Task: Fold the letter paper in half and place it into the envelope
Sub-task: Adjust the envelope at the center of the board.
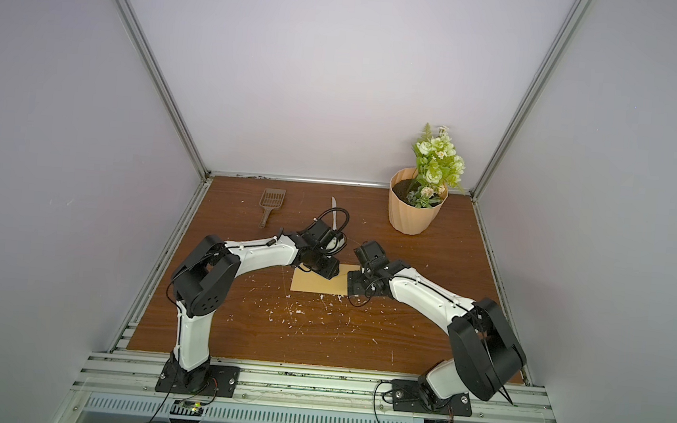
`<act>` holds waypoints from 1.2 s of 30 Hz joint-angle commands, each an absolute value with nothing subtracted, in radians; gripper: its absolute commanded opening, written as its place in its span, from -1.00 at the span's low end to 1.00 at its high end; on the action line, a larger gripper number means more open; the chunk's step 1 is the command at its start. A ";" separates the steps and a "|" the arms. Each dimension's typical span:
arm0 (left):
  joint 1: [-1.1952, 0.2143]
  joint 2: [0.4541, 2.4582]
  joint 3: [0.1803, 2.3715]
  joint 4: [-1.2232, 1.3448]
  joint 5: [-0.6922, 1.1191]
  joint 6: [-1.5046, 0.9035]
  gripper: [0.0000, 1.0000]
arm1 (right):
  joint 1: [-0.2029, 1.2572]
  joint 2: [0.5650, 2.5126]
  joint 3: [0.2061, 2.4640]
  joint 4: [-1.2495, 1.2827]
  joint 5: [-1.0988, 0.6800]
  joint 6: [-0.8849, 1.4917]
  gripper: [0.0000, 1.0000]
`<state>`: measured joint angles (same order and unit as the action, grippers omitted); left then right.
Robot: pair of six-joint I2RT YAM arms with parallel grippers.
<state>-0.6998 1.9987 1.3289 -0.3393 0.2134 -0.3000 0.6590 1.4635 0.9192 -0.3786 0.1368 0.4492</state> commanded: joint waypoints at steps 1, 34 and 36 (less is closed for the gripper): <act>-0.707 2.037 1.325 -0.449 0.220 -0.300 -0.09 | 0.649 1.402 0.969 -0.417 0.247 0.424 0.79; -0.702 2.088 1.335 -0.333 0.226 -0.443 -0.09 | 0.624 1.206 0.903 -0.357 0.391 0.445 0.81; -0.702 2.083 1.324 -0.332 0.213 -0.445 -0.09 | 0.624 1.203 0.900 -0.357 0.393 0.440 0.81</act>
